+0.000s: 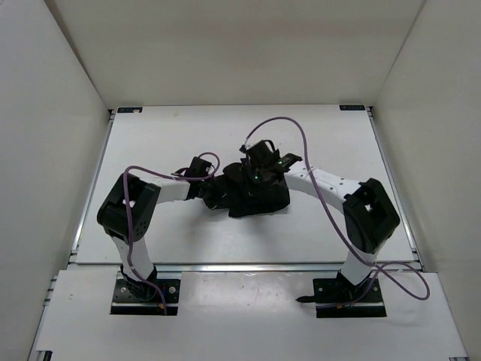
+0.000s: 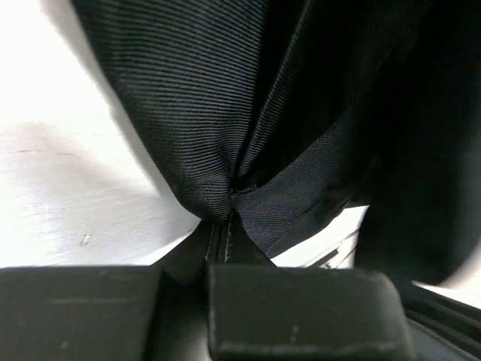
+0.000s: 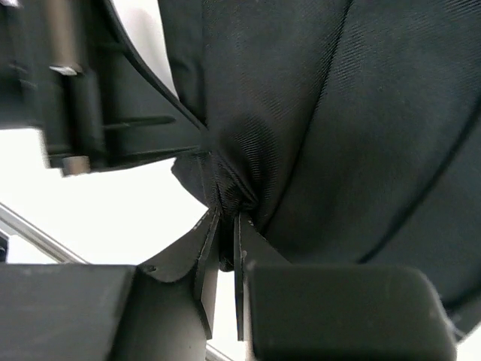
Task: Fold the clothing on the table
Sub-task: Fold the skirt
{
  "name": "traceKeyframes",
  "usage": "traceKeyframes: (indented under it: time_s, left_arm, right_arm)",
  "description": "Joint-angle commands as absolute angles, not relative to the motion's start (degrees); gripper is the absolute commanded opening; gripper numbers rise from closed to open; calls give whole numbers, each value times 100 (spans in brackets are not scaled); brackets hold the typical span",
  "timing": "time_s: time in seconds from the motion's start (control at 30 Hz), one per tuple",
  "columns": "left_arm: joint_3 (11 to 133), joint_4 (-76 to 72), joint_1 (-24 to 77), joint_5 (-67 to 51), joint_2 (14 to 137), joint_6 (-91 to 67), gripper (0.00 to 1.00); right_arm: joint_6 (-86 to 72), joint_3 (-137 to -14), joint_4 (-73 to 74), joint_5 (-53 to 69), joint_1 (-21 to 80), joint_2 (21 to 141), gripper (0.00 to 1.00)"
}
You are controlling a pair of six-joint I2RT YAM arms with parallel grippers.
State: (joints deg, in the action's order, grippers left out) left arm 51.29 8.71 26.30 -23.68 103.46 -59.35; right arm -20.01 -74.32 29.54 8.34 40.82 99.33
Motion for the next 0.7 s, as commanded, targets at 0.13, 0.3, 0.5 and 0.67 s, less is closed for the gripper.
traceKeyframes:
  time_s: [0.13, 0.3, 0.5, 0.67]
  left_arm:
    - [5177, 1318, 2645, -2442, 10336, -5546, 0]
    - [5185, 1406, 2611, -2610, 10485, -5388, 2]
    - [5159, 1450, 2532, -2856, 10503, -5335, 10]
    - [5142, 1758, 2356, -3050, 10205, -5080, 23]
  right_arm:
    - [-2119, -7444, 2285, 1195, 4438, 10564, 0]
    - [-1934, -7629, 2329, 1212, 4649, 10968, 0]
    - [-1775, -7848, 2540, 1029, 4904, 11443, 1]
    - [-1845, -8015, 2917, 713, 4808, 11049, 30]
